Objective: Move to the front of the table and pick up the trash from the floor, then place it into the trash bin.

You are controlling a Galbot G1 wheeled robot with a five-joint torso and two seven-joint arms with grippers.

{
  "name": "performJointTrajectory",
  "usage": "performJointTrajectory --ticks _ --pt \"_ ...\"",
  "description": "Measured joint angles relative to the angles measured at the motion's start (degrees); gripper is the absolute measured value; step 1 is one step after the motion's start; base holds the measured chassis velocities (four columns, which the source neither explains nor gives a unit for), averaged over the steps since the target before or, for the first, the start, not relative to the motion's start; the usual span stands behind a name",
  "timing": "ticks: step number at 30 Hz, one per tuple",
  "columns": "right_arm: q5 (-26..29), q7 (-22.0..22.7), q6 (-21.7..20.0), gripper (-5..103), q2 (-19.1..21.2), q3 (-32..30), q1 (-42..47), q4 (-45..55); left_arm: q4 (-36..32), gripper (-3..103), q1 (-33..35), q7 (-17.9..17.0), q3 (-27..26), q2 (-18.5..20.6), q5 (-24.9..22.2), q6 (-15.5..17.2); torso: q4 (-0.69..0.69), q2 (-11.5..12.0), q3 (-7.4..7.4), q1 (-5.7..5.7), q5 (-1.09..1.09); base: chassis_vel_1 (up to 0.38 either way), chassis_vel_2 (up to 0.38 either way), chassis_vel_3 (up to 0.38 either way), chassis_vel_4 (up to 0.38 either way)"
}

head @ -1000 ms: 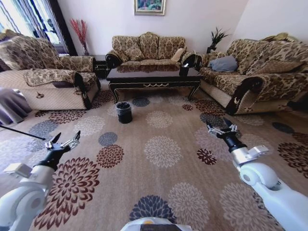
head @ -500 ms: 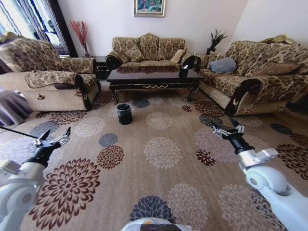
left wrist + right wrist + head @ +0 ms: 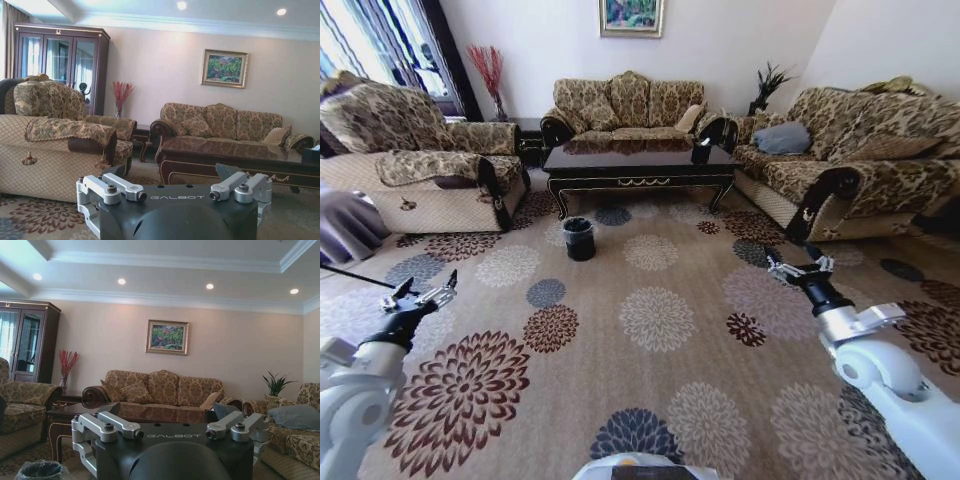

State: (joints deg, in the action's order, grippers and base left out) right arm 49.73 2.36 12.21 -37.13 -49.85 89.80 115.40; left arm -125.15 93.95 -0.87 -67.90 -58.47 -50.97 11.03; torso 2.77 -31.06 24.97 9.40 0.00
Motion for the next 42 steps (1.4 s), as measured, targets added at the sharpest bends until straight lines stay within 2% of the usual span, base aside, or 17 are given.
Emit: performJointTrajectory --ticks 12,23,42 --pt "-0.23 -0.13 -0.70 100 -0.26 -1.30 1.58 0.88 -1.50 100 0.14 0.96 -0.49 -0.34 -0.51 0.28 -0.01 -2.78 1.71 1.08 0.00 0.000 0.000 0.000 0.000" --pt "-1.50 -0.78 -0.42 100 -2.52 -1.58 3.14 1.49 -2.14 100 0.31 3.08 -0.40 -1.09 -0.02 0.08 -0.01 -5.70 3.51 2.20 0.00 0.000 0.000 0.000 0.000" --pt "-1.54 -1.04 -0.15 100 -2.89 -2.22 3.86 2.28 -2.70 100 0.65 3.43 -0.51 -1.83 0.24 -0.20 -0.01 -10.31 6.28 4.04 0.00 0.000 0.000 0.000 0.000"
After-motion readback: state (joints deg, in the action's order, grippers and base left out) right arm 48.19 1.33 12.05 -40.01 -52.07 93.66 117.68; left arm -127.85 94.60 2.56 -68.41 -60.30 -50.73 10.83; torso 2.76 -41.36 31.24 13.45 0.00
